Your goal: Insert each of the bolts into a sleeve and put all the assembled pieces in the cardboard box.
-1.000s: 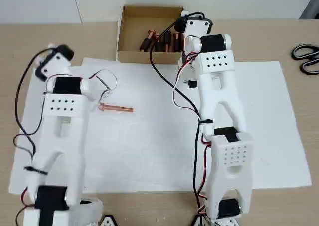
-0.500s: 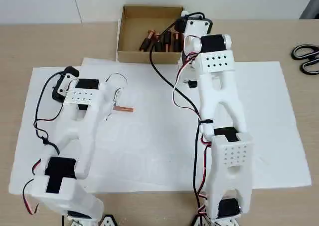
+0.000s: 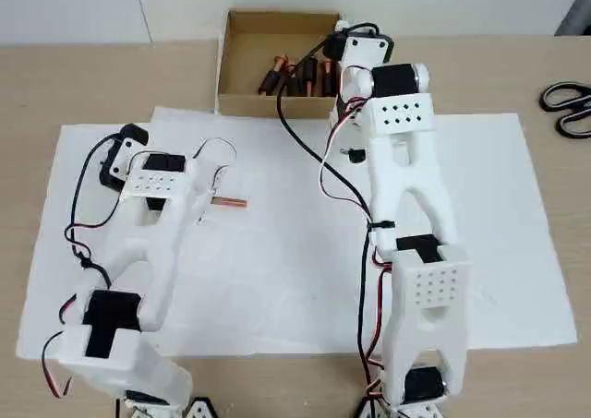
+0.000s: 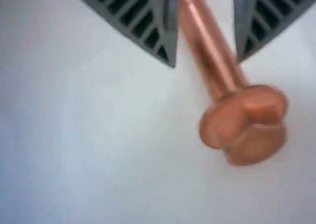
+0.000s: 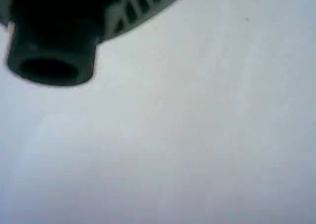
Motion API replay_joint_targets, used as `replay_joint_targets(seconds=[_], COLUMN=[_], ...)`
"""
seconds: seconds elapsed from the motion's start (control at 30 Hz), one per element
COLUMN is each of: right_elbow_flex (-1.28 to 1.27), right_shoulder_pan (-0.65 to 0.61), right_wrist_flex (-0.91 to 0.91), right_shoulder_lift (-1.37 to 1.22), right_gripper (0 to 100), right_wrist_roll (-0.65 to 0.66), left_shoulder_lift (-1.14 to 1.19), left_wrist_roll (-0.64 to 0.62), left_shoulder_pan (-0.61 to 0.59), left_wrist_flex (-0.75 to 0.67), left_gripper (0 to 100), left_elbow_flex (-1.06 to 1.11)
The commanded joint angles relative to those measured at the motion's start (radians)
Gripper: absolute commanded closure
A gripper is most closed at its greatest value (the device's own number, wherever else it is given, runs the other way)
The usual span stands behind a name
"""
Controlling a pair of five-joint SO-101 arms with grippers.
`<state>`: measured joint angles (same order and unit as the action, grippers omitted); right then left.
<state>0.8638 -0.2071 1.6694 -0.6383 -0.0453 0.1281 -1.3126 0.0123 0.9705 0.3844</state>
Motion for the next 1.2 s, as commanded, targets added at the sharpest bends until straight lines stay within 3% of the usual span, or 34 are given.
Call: replay_joint_targets(seconds=[0.0, 0.43, 0.73, 0.9, 1.03, 1.17], right_elbow_flex=[0.049, 0.049, 0.049, 0.049, 0.049, 0.049], right_shoulder_pan=[0.001, 0.002, 0.007, 0.007, 0.004, 0.007], right_wrist_flex=[0.012, 0.013, 0.013, 0.012, 0.012, 0.012], right_shoulder_lift=[0.088, 0.088, 0.088, 0.088, 0.088, 0.088], right_gripper=[99.5, 99.5, 99.5, 99.5, 99.5, 99.5], right_wrist_roll=[0.009, 0.009, 0.009, 0.009, 0.009, 0.009], left_shoulder_lift=[-0.008, 0.072, 0.077, -0.011, -0.106, -0.201], left_wrist_roll=[-0.002, -0.005, 0.044, 0.127, 0.299, 0.425], left_shoulder_pan=[-0.002, -0.031, -0.023, 0.041, 0.094, 0.066], left_wrist_flex=[-0.069, -0.195, -0.158, -0.002, 0.164, 0.244], left_gripper=[92, 93, 100, 100, 100, 99], left_elbow_flex=[0.033, 0.068, 0.005, -0.084, -0.202, -0.251])
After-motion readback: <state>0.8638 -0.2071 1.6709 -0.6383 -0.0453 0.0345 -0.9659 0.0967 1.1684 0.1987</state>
